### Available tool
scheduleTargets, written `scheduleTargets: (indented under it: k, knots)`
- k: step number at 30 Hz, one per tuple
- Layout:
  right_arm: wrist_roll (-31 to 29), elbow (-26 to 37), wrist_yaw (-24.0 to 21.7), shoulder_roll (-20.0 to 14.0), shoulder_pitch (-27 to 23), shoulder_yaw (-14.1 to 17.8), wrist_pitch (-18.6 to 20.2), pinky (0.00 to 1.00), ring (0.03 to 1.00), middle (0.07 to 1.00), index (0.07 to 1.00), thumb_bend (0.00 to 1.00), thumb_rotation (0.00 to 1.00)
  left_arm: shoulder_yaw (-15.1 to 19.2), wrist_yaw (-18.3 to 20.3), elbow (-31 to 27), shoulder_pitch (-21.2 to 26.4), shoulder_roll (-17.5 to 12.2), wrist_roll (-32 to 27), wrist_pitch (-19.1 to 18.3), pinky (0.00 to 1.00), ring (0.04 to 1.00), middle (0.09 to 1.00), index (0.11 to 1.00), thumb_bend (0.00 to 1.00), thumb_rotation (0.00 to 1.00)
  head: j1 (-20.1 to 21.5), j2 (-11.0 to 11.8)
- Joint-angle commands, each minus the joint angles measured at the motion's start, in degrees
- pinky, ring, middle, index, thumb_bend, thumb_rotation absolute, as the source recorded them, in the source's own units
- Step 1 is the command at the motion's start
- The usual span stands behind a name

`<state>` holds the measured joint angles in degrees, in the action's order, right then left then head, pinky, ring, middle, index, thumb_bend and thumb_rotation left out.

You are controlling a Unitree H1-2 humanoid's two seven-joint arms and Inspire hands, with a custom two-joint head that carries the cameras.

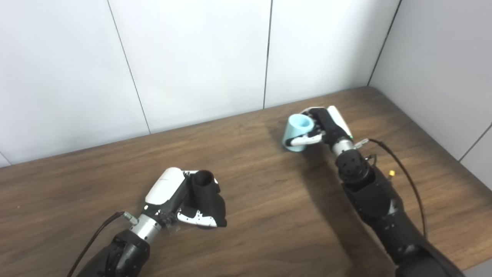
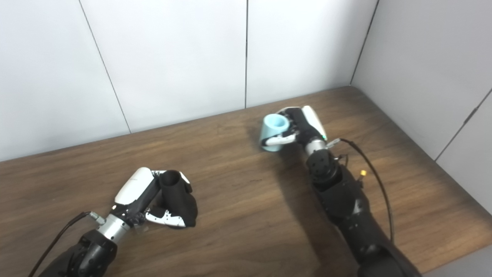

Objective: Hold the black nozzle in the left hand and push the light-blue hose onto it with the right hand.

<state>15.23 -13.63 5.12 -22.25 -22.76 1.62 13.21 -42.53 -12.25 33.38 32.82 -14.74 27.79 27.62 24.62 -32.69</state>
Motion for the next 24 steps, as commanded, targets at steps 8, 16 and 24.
scheduleTargets:
  k: [8, 16, 24]
  knots:
    - [-3.18, 26.79, -9.36, 2.59, -6.7, -1.83, 10.87, 0.32, 0.403, 0.493, 0.518, 0.52, 0.0, -1.55, 4.22, 8.71, -13.03, 0.71, 4.3, -0.95, 0.34, 0.423, 0.439, 0.504, 0.5, 0.0, -6.91, -1.55]
    - [-4.68, 35.12, -16.0, 3.04, -7.96, -3.53, 13.7, 0.33, 0.421, 0.492, 0.5, 0.52, 0.0, -1.02, 3.47, 9.8, -12.84, 3.02, 6.79, -0.96, 0.34, 0.43, 0.446, 0.501, 0.51, 0.0, -13.76, -2.64]
    - [-5.99, 36.45, -20.92, 3.97, -8.26, -3.51, 13.71, 0.32, 0.416, 0.494, 0.507, 0.52, 0.0, -0.39, 3.15, 11.04, -12.67, 4.79, 7.94, -0.93, 0.35, 0.438, 0.446, 0.498, 0.51, 0.0, -17.33, -3.6]
